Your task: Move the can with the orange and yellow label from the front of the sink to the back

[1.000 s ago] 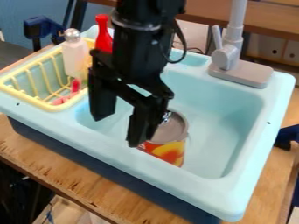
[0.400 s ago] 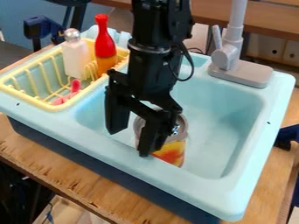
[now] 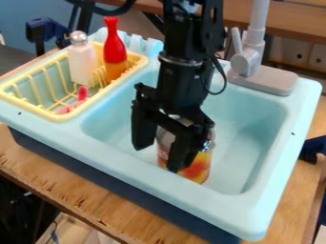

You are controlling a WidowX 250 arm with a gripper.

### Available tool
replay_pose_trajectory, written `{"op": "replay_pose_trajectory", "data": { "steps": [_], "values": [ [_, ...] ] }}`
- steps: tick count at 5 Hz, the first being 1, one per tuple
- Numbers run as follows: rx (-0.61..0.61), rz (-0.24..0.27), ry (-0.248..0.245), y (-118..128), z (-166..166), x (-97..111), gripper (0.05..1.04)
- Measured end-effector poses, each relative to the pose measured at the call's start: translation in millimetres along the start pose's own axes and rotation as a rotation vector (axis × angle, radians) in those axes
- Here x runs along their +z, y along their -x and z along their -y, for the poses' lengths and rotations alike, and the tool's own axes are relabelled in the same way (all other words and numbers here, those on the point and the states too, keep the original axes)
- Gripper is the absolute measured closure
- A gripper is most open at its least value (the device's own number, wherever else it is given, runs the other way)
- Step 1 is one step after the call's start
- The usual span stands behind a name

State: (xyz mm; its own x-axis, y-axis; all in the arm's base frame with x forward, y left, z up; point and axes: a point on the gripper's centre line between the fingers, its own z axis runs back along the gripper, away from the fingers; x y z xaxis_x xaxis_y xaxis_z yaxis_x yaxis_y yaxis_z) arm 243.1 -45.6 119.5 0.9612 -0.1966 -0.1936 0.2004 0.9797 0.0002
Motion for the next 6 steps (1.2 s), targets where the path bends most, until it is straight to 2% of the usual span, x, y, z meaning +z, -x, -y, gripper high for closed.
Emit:
{"op": "replay_pose_trajectory", "data": {
  "steps": [1, 2, 3, 4, 5, 6],
  "values": [
    [0.021, -0.016, 0.023, -7.4, -5.2, -4.1, 0.084],
    [0.022, -0.002, 0.029, -24.0, -12.4, -3.8, 0.084],
    [0.040, 0.071, 0.051, -46.7, -24.2, 7.6, 0.084],
    [0.042, 0.118, 0.067, -62.8, -33.1, 19.9, 0.084],
    [0.043, 0.109, 0.059, -61.8, -34.9, 20.8, 0.084],
    [0.068, 0.054, 0.022, -51.7, -38.5, 17.5, 0.084]
  ]
}}
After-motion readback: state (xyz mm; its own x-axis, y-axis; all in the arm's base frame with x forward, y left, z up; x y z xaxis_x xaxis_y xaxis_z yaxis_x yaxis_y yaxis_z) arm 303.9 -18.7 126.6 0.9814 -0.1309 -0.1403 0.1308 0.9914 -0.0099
